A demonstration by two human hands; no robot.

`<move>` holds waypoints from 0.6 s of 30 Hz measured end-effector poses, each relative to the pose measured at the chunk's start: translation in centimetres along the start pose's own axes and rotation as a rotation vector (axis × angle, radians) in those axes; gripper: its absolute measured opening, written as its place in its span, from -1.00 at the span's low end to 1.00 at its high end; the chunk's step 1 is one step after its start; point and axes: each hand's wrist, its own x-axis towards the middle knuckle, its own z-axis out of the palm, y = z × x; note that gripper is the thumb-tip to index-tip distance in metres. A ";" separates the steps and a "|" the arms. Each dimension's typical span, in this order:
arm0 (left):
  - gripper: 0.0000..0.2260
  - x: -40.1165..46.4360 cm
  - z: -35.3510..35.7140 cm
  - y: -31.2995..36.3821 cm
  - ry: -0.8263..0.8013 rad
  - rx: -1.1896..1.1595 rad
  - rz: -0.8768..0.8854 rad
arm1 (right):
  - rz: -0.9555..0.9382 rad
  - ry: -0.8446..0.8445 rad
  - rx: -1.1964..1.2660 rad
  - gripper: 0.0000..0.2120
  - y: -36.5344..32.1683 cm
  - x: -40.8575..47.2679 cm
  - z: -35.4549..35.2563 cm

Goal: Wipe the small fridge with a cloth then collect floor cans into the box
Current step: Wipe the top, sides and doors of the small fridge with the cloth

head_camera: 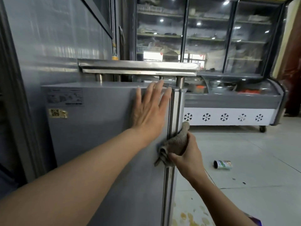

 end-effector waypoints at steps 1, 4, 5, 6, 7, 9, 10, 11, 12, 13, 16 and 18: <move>-0.21 0.6 0.1 -0.2 -0.016 0.010 -0.020 | -0.029 0.028 -0.055 -0.36 0.5 0.1 0.1; -0.17 1.3 0.4 -0.5 -0.021 0.021 -0.035 | -0.065 0.066 -0.077 -0.32 2.1 -0.1 0.5; -0.18 1.4 0.5 -0.7 -0.006 0.025 -0.024 | -0.067 0.065 -0.031 -0.35 2.6 -0.2 0.6; -0.19 1.4 0.6 -0.8 0.007 0.029 -0.012 | -0.064 0.069 0.009 -0.41 3.0 -0.2 0.8; -0.20 1.5 0.6 -0.9 0.017 0.029 -0.002 | -0.056 0.082 0.028 -0.49 3.2 -0.2 1.0; -0.22 1.4 0.8 -1.0 0.036 0.018 0.007 | -0.045 0.112 0.016 -0.59 3.2 0.2 1.4; -0.24 1.4 0.8 -1.1 0.043 0.010 0.011 | -0.041 0.120 0.003 -0.62 3.2 0.5 1.5; -0.25 1.4 0.9 -1.2 0.049 0.001 0.018 | -0.042 0.124 -0.003 -0.64 3.0 0.7 1.6; -0.27 1.4 0.9 -1.4 0.058 -0.006 0.029 | -0.050 0.129 -0.003 -0.66 2.9 0.8 1.6; -0.27 1.5 1.0 -1.6 0.066 -0.009 0.040 | -0.061 0.137 0.001 -0.67 2.8 1.0 1.6; -0.28 1.6 1.0 -2.1 0.091 -0.006 0.069 | -0.087 0.181 0.013 -0.71 2.3 1.6 1.4; -0.28 1.7 1.0 -2.1 0.100 -0.006 0.068 | -0.098 0.210 0.012 -0.73 1.6 2.3 1.2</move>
